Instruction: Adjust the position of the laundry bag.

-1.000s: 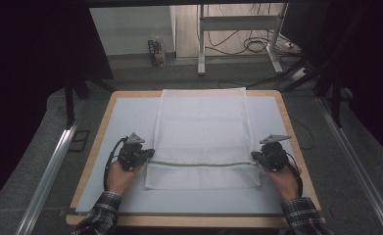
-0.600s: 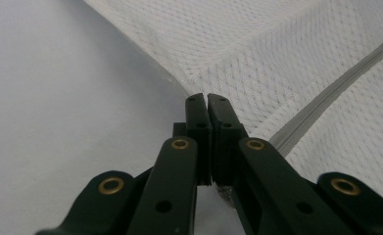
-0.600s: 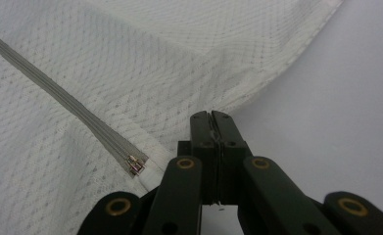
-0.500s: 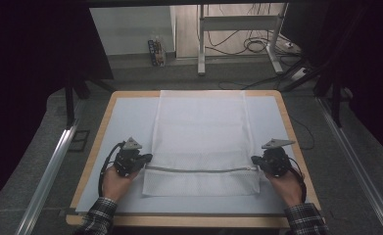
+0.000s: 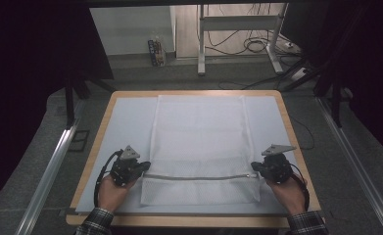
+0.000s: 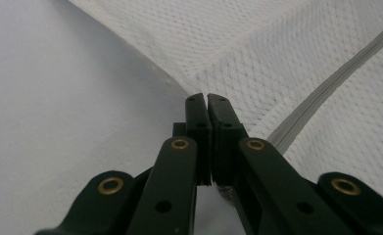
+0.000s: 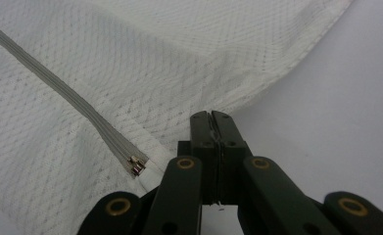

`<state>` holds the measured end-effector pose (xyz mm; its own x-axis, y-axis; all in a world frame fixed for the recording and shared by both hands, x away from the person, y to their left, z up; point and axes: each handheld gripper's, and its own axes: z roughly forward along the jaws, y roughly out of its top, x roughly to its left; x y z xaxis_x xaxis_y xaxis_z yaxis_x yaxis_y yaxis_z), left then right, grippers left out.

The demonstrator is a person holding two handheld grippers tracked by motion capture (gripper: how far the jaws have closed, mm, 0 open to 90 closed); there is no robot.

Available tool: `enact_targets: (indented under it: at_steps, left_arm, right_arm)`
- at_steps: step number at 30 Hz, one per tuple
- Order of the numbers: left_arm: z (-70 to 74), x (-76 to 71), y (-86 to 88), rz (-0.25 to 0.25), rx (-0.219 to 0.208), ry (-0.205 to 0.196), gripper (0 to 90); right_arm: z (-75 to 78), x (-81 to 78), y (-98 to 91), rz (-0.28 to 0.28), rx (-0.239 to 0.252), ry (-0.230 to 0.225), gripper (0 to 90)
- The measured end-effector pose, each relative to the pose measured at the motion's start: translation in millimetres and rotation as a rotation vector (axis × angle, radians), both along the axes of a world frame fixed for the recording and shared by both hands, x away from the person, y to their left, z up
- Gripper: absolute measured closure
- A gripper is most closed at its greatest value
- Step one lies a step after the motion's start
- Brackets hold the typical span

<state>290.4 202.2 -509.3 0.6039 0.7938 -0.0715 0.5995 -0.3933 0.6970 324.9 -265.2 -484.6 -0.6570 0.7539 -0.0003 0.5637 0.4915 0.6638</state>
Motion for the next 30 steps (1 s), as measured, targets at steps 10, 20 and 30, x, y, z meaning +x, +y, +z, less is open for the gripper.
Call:
enact_targets:
  at_steps: [10,20,30]
  left_arm:
    - [-3.5,-10.4,0.9,-0.006,0.007,0.022,88.7]
    - [-10.1,-17.7,0.2,-0.024,0.027,0.064,88.0]
    - [-15.2,-15.1,0.5,-0.005,0.051,0.078,78.1]
  right_arm:
    - [-2.6,-14.8,-3.0,0.020,-0.011,0.030,88.3]
    - [-6.6,-22.3,-4.5,0.031,-0.023,0.049,88.2]
    - [-11.9,-22.1,-3.5,0.049,-0.058,0.037,83.5]
